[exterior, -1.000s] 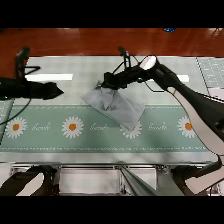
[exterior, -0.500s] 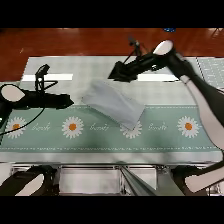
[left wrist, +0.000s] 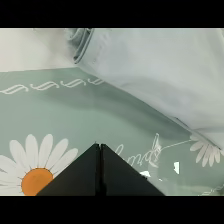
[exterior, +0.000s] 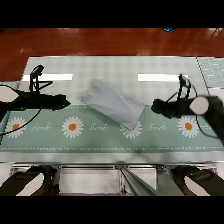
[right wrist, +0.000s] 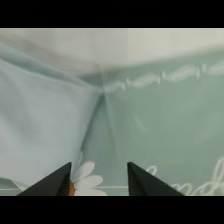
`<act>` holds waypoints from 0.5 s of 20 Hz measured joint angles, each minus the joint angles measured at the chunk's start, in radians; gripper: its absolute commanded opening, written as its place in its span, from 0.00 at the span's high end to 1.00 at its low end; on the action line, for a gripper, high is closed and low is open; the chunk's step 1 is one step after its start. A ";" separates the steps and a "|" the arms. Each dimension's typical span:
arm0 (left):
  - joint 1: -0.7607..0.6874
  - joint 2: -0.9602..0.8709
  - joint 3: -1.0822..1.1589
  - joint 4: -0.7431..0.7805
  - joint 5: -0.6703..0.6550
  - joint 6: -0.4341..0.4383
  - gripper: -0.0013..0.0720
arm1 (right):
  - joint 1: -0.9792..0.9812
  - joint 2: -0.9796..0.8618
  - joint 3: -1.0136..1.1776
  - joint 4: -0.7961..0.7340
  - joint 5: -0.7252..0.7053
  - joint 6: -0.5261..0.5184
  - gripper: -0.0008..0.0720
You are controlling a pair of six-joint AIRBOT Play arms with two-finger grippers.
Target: Fold the shirts.
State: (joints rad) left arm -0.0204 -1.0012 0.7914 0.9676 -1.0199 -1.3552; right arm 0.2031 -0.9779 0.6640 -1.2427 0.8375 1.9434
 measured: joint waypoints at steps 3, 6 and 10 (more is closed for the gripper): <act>-0.023 -0.002 0.000 0.000 0.000 0.000 0.96 | 0.000 -0.007 -0.153 0.214 -0.133 -0.076 0.44; -0.040 -0.003 0.000 -0.001 -0.001 0.000 0.96 | 0.000 -0.092 -0.190 0.465 -0.187 -0.251 0.44; -0.048 -0.004 0.000 -0.005 -0.001 -0.001 0.96 | 0.000 -0.247 -0.145 0.735 -0.181 -0.470 0.44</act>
State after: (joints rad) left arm -0.0689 -1.0050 0.7914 0.9630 -1.0206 -1.3563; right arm 0.2031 -1.2251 0.5190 -0.5079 0.6567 1.4738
